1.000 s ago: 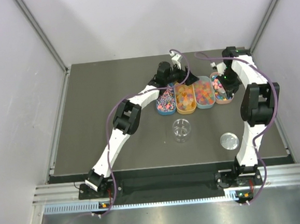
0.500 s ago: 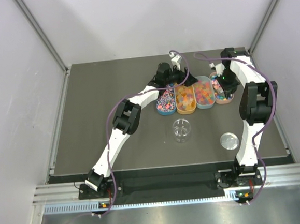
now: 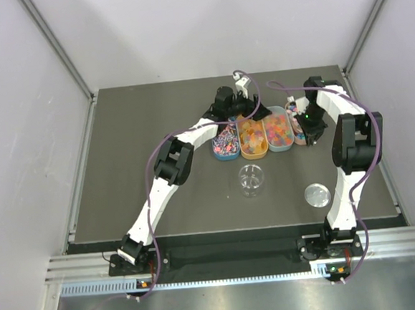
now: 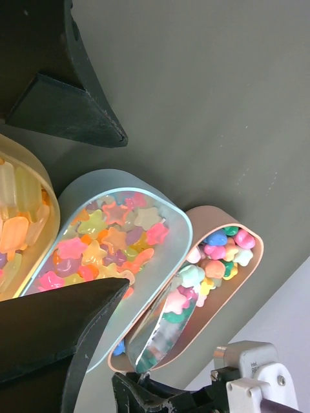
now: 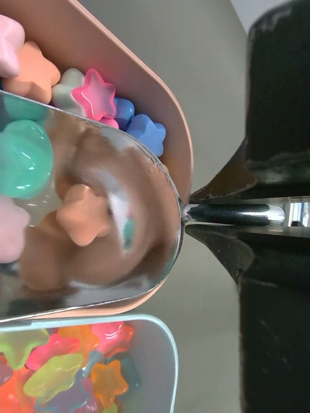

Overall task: Pack the candies
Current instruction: Scoop the fake candies from the storage box.

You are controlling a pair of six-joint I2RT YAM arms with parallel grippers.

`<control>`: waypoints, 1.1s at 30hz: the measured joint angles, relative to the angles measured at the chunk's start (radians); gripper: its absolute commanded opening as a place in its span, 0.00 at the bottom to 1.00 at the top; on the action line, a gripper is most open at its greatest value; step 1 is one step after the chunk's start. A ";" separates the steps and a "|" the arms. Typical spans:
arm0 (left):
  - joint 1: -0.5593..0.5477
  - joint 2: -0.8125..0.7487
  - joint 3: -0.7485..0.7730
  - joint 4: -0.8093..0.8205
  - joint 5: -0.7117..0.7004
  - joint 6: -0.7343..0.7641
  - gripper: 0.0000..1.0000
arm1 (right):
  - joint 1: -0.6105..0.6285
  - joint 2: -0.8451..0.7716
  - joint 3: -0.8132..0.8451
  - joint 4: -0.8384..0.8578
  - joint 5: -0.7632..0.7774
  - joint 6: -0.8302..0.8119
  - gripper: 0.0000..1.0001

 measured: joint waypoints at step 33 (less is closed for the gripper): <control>0.249 -0.421 -0.210 -0.229 -0.106 0.195 0.97 | 0.012 -0.325 -0.094 -0.003 -0.043 -0.056 0.00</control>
